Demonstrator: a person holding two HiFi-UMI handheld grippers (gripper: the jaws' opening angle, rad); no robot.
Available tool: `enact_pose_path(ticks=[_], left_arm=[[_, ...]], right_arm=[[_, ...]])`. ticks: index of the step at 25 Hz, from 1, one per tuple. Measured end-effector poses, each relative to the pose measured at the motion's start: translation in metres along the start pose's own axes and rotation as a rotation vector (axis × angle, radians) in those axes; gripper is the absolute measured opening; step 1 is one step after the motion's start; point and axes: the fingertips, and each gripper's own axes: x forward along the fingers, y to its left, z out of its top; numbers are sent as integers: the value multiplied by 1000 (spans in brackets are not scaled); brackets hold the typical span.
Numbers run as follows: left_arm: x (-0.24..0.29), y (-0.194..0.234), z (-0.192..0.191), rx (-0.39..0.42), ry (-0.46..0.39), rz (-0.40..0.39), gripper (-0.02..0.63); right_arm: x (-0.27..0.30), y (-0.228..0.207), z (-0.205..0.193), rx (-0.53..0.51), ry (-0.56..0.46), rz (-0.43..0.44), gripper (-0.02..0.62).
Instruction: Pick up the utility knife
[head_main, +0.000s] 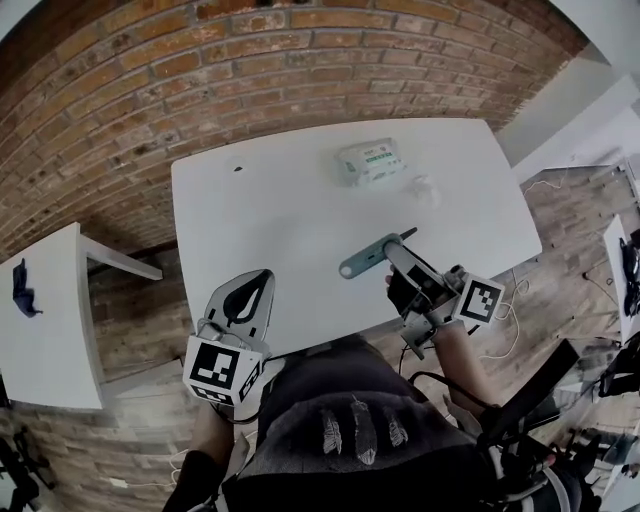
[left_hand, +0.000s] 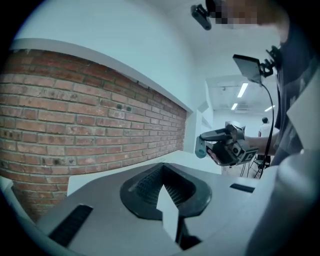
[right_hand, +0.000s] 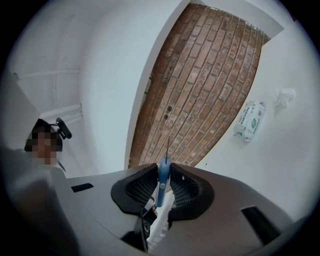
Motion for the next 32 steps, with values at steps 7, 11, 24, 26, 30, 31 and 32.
enact_pose_path(ticks=[7,11,24,26,30,31,32], left_arm=[[-11,5,-27,-32,26,-26,-3],[-4,-11,-38,-24,69,-85,-3],[35,-85,-18,113,129,-108,-3],[39,-105,-21,118,152,-102,-3],[50,-144,-15,144,175,-58,-3],[52,-155,-11,147,175,-51,-3],[54,-165,-9,151,177,-45,-3]], right_arm=[[2,9,-20,-21,8,1,78],[-20,9,-26,1,-21,-39,78],[-101,-6,-1,-35,-26,-31,78],[-118,-9,3,-11,-18,-21,77],[-160,-15,17,30,-10,0,77],[-170,-16,21,38,-12,9,78],[-180,-18,24,49,-13,18,78]])
